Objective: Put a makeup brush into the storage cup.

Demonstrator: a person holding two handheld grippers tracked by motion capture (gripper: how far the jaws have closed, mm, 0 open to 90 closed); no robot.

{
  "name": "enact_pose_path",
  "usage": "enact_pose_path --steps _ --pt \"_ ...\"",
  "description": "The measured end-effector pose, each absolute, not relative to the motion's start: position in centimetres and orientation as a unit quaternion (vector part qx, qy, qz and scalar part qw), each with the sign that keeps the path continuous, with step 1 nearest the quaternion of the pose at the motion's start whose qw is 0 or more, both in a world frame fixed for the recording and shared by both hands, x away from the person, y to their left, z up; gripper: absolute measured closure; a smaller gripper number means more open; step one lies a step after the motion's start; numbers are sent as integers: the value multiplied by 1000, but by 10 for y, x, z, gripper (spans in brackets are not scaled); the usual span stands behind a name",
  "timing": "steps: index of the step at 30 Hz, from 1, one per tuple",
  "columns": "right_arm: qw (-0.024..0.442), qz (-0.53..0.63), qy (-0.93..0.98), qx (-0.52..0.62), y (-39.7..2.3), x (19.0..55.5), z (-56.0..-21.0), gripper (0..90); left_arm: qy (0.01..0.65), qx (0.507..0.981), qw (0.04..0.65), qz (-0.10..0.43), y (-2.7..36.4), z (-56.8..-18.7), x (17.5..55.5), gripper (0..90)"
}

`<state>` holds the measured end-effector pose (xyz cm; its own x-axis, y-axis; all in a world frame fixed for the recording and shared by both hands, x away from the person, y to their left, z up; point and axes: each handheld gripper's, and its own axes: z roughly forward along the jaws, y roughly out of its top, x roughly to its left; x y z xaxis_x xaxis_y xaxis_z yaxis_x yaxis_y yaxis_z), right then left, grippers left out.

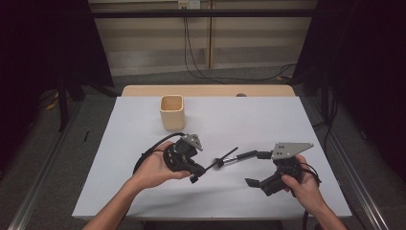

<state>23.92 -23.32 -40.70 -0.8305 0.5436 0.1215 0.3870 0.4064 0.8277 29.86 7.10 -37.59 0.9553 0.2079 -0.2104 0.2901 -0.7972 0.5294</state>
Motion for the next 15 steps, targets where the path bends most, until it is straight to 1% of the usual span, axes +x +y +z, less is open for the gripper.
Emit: enact_pose_path --steps 5,15 --pt "78 450 845 277 -228 247 -408 16 107 957 260 -69 66 -373 298 861" --pt "62 418 871 251 -216 253 -404 24 93 968 225 -65 64 -372 298 860"
